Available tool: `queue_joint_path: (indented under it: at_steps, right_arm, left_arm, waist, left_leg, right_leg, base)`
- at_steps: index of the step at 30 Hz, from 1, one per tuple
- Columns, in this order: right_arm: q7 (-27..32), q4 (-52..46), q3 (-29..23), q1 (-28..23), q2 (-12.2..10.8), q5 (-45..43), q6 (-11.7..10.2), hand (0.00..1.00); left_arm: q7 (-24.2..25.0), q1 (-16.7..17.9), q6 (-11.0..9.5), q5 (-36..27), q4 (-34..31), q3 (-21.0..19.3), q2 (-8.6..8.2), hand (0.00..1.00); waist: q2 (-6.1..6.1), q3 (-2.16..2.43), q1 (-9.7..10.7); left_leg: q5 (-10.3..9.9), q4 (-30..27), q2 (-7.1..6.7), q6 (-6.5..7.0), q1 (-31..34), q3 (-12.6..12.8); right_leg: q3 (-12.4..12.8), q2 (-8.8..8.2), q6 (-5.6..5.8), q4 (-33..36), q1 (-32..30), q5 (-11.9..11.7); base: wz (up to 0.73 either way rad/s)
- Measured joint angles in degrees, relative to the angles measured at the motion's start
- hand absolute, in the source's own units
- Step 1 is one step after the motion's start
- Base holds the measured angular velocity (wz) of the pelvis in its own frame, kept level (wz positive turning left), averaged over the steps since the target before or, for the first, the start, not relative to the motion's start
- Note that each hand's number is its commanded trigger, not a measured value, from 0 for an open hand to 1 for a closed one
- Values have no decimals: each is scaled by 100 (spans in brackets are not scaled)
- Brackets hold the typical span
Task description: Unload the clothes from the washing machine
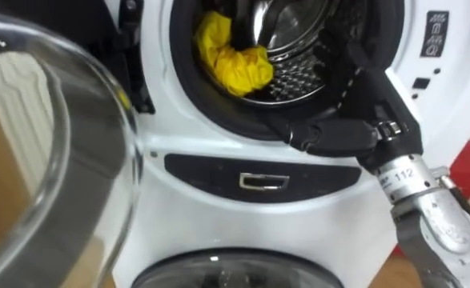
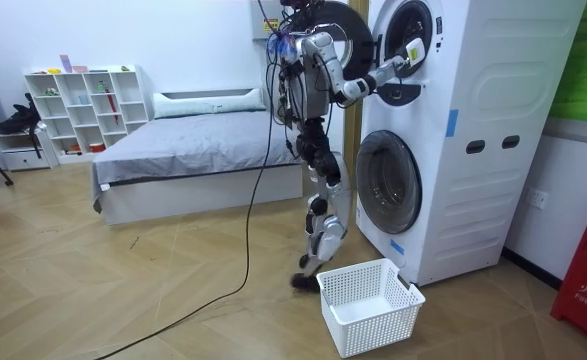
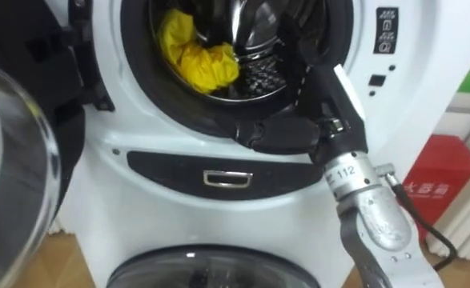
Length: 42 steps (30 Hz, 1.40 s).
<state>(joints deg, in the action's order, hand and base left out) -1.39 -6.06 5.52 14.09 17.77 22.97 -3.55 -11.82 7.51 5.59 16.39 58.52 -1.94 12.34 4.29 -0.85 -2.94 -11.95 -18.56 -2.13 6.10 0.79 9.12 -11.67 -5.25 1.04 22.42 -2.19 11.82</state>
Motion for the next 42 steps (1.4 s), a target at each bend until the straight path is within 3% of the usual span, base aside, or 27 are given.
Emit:
queue_joint_path:
  at_steps: [2,7,14,18,20,23,27,31,35,39,42]
  right_arm:
    - [-10,5,0,-1,5,144,85,0]
    - [-60,4,-17,6,5,334,115,0]
    - [-62,-92,0,67,3,-98,209,0]
    - [-31,-292,32,67,-105,-1057,375,0]
    - [8,-425,102,67,-107,-1585,512,0]
    - [76,-640,222,71,-104,-2636,626,0]
    - [346,-836,219,493,-111,-3709,727,0]
    - [444,-1118,254,594,-191,-4269,795,0]
    - [441,-1101,392,768,-193,-4324,961,0]
    - [442,-908,444,932,-188,-4248,1019,0]
    - [441,-681,438,1008,-186,-4121,1152,0]
  left_arm:
    - [-14,140,28,5,-14,57,-48,0]
    - [-24,641,218,12,25,-19,-34,0]
    - [112,632,289,12,105,-31,-98,0]
    - [123,625,321,126,74,-69,-288,0]
    - [123,610,336,125,52,-69,-287,0]
    - [112,576,370,127,52,-72,-280,0]
    - [105,578,411,132,58,-86,-283,0]
    - [81,502,438,128,73,-119,-300,0]
    - [69,450,436,126,105,-113,-304,0]
    - [-34,452,443,126,129,-117,-309,0]
    - [-42,465,457,126,128,-122,-310,0]
  waist:
    - [-116,66,-63]
    - [-123,75,-167]
    - [-150,78,-359]
    - [-229,92,-362]
    - [-236,96,-356]
    - [-204,112,-382]
    - [-101,155,-428]
    - [24,145,-619]
    - [76,126,-717]
    - [104,35,-703]
    - [92,27,-705]
  left_leg:
    - [18,79,35,-61,-53,-33]
    - [179,337,100,-149,-135,-25]
    - [225,344,176,-223,-40,29]
    - [247,368,177,-236,-41,12]
    - [261,392,173,-242,-37,-4]
    - [278,449,172,-262,-40,-4]
    - [308,585,170,-270,-68,-34]
    - [321,769,169,-262,-223,-57]
    - [320,922,151,-265,-333,-77]
    - [297,944,142,-272,-345,-166]
    - [264,976,143,-271,-328,-211]
  right_leg:
    - [33,116,-89,-337,93,-134]
    - [56,257,-173,-802,210,-415]
    - [138,354,-269,-883,110,-513]
    - [132,361,-277,-897,111,-517]
    - [114,355,-280,-896,103,-514]
    - [116,362,-284,-904,93,-512]
    - [76,391,-272,-1048,132,-545]
    - [72,434,-333,-1200,282,-571]
    - [60,447,-322,-1232,399,-535]
    - [55,470,-278,-1277,463,-509]
    - [64,481,-261,-1280,448,-498]
  base:
    - [-4]
    - [-5]
    - [-9]
    - [1]
    - [2]
    - [0]
    - [2]
    - [0]
    - [3]
    - [8]
    - [7]
